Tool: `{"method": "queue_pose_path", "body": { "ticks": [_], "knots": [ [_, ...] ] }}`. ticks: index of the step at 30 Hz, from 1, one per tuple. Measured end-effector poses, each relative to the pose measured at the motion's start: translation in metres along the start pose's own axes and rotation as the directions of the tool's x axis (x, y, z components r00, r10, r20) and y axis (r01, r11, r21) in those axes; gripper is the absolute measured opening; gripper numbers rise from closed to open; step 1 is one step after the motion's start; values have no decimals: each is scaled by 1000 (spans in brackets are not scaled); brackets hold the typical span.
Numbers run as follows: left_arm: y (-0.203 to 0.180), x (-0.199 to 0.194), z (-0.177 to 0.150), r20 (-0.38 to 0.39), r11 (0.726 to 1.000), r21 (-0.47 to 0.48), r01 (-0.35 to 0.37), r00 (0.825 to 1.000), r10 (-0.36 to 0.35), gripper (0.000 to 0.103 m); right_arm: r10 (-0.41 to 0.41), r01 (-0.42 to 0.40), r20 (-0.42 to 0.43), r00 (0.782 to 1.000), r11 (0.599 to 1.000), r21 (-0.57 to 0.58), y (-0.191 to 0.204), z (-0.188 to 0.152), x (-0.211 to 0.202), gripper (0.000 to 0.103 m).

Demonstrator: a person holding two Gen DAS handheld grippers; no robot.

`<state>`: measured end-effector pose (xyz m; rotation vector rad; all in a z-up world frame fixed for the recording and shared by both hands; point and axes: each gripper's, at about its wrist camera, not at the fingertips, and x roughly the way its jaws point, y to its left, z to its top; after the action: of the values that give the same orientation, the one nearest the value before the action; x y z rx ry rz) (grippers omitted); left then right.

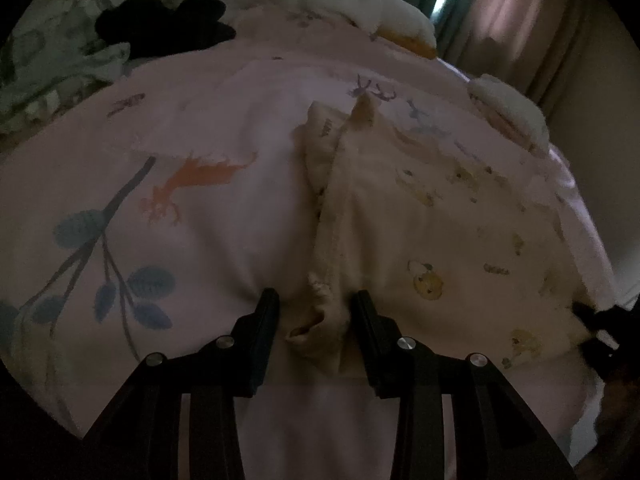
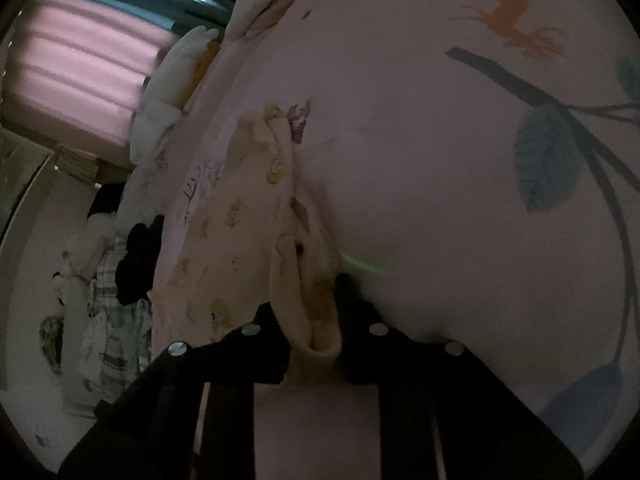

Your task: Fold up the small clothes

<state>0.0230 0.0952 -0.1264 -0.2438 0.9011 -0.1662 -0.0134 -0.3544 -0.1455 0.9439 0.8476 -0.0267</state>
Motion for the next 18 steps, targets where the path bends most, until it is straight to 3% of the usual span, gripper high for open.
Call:
{"method": "queue_pose_path", "body": {
  "ticks": [6, 14, 18],
  "knots": [
    [1, -1, 0, 2, 1000, 13, -6, 1000, 6, 38, -78, 80, 21, 997, 992, -95, 13, 1, 6, 14],
    [6, -1, 0, 0, 1000, -2, 21, 1000, -21, 38, -120, 123, 27, 992, 983, -137, 22, 5, 4, 12],
    [3, -2, 0, -7, 1000, 19, 8, 1000, -8, 38, -62, 66, 28, 998, 986, -151, 43, 7, 3, 10]
  ]
}}
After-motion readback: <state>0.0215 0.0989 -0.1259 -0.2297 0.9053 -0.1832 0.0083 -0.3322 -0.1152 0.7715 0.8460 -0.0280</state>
